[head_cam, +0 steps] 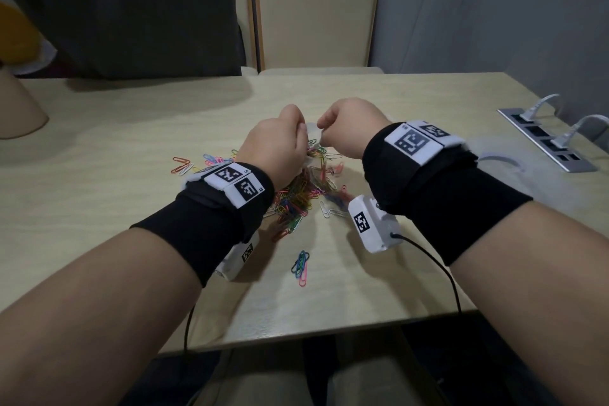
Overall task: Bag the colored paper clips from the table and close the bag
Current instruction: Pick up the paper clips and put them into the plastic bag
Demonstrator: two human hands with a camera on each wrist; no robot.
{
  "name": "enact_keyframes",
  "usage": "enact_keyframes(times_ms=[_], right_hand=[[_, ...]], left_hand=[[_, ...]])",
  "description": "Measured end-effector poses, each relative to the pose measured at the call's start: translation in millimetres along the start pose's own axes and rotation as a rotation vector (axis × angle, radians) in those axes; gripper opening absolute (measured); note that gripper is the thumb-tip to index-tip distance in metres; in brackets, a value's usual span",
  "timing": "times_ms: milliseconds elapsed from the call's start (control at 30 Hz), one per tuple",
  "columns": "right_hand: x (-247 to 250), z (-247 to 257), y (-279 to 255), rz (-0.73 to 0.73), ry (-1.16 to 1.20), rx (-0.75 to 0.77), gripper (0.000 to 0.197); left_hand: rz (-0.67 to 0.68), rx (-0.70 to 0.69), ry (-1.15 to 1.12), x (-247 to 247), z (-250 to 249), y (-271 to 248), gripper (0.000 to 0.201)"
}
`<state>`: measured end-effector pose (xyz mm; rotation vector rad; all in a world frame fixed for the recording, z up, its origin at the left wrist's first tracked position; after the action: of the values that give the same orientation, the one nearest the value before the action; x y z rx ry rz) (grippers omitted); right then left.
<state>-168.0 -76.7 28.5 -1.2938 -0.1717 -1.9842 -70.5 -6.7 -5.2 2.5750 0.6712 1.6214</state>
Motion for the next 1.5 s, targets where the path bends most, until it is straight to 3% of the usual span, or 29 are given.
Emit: enact_keyframes(times_ms=[100, 267, 400, 500, 633, 733, 867, 967, 1067, 1133, 1200, 1333, 1433, 1500], right_hand=[[-6, -9, 3, 0.01, 0.077, -0.034, 0.024], [-33, -21, 5, 0.172, 0.504, -0.144, 0.027], [-45, -29, 6, 0.203, 0.687, -0.202, 0.049], [-44, -29, 0, 0.248, 0.877, -0.239, 0.037], [-27, -19, -3, 0.217, 0.892, -0.174, 0.013], [-18, -9, -1, 0.208, 0.849, -0.156, 0.015], [-12, -5, 0, 0.077, 0.585, -0.177, 0.014], [-28, -10, 4, 0.183, 0.474, -0.236, 0.006], [-40, -14, 5, 0.305, 0.431, -0.165, 0.034], [-40, -11, 1, 0.3, 0.356, -0.114, 0.032], [-35, -11, 1, 0.252, 0.367, -0.106, 0.007], [-16, -9, 8, 0.156, 0.539, -0.141, 0.023], [-1, -1, 9, 0.106, 0.555, -0.095, 0.008], [6, 4, 11, 0.08, 0.597, -0.041, 0.026]], left_hand=[[0.001, -0.001, 0.005, -1, 1, 1, 0.02], [0.009, -0.007, -0.001, 0, 0, 0, 0.02], [0.013, 0.0, -0.01, 1, 0, 0, 0.019], [0.011, 0.024, -0.017, 6, 2, 0, 0.02], [-0.002, 0.033, -0.052, 12, 3, -1, 0.02], [0.002, 0.039, -0.075, 13, 3, -1, 0.02], [-0.007, 0.052, -0.131, 15, 3, -1, 0.019], [-0.026, 0.046, -0.156, 20, 3, -1, 0.019], [-0.037, 0.049, -0.156, 24, 4, 2, 0.018], [-0.04, 0.051, -0.152, 27, 5, 4, 0.019], [-0.035, 0.049, -0.135, 29, 6, 6, 0.019], [-0.013, 0.056, -0.086, 33, 9, 7, 0.02], [-0.003, 0.047, -0.067, 32, 7, 7, 0.02], [0.007, 0.036, -0.051, 31, 5, 9, 0.02]])
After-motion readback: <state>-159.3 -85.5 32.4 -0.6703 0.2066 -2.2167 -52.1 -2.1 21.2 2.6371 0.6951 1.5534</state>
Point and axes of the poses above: each hand's wrist, its own y-axis towards the middle knuckle, its own x-axis out of the back of the hand, z = x × y, the point moved 5 cm from there along y, towards the middle knuckle, and after that the axes turned 12 degrees about z, right-handed, at the moved point
